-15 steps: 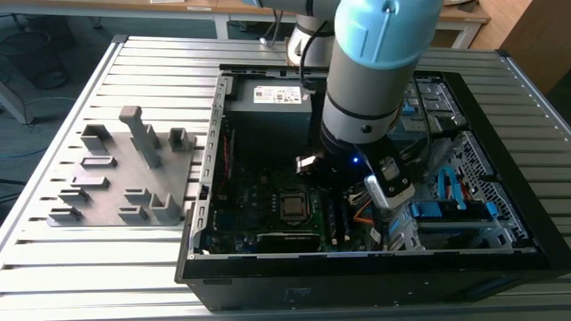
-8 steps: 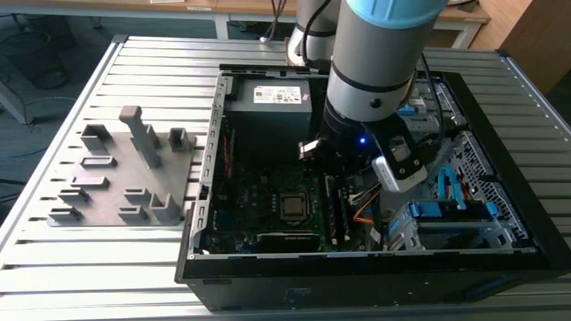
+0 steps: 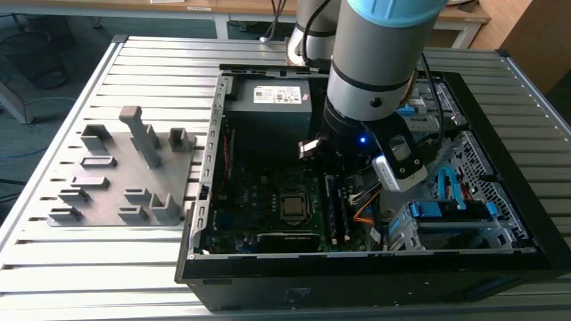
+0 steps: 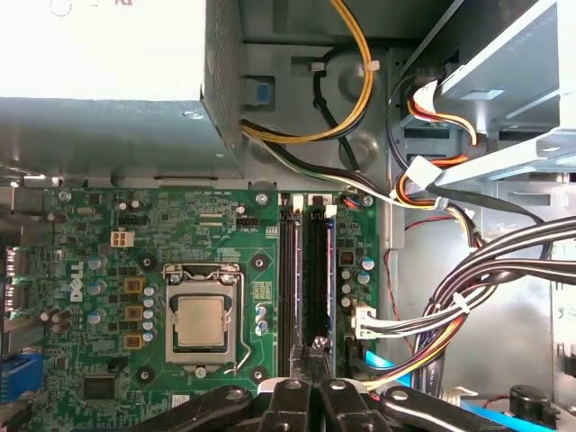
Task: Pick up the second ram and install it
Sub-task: 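Insert the second ram into the second slot, then press down the second ram until it locks into place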
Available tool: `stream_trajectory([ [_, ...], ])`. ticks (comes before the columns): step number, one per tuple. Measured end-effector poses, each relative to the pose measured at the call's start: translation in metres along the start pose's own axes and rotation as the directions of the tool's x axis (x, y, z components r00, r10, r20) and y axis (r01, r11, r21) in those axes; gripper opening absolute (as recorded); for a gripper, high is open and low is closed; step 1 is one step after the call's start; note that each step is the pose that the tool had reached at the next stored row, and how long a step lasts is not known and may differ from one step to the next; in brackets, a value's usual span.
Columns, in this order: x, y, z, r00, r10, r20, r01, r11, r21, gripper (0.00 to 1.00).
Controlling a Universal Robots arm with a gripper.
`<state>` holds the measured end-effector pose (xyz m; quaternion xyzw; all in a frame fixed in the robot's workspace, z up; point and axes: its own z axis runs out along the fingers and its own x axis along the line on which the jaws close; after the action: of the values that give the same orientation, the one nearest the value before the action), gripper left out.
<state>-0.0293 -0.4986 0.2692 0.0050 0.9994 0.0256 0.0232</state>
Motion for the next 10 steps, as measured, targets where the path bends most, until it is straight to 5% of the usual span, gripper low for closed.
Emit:
stream_trajectory([
  [6,0.0001,0.0008,0.0004,1.0000,0.000,-0.0001,0.000,1.0000,-0.0002,0.10],
  [10,0.0005,0.0155,0.0074,1.0000,0.000,0.0000,0.000,1.0000,-0.0038,0.10],
])
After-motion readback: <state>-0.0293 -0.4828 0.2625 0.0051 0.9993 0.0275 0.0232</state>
